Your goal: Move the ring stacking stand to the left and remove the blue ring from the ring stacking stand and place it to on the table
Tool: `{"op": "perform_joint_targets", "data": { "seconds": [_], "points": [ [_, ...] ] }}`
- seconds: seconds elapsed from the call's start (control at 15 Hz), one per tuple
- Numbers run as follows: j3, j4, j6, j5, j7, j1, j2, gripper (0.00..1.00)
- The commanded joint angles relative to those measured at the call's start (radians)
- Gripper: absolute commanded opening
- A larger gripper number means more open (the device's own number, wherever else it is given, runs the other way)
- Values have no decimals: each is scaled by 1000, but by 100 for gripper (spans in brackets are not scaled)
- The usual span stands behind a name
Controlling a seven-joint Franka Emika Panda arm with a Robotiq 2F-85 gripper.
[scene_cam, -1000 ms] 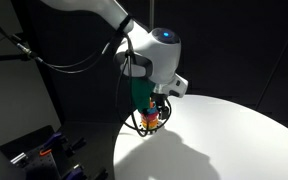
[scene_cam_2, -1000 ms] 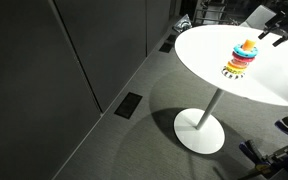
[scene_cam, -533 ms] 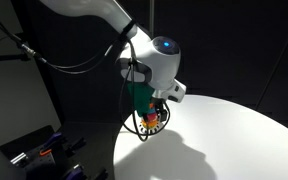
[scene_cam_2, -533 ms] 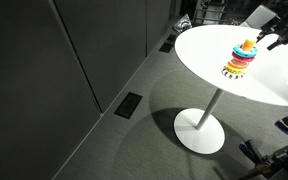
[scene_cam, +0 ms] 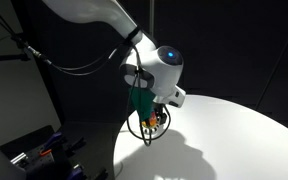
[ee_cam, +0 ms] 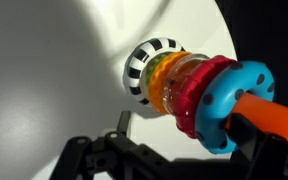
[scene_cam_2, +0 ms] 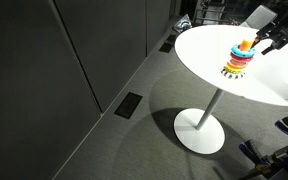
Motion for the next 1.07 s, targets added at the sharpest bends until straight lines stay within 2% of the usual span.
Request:
{"op": "perform_joint_targets", "data": {
  "seconds": [0.0, 0.6, 0.67, 0.73, 0.93, 1.0],
  "points": [
    [18, 44, -67, 55, -71, -40, 26, 100],
    [2, 80, -146, 116, -145, -52, 73, 100],
    [1, 83, -147, 119, -149, -52, 76, 82],
    [0, 86, -149, 121, -151, -52, 79, 73],
    [-3, 95, -159, 131, -153, -54, 80, 49],
    [-5, 98, -163, 135, -155, -54, 80, 48]
  ]
}}
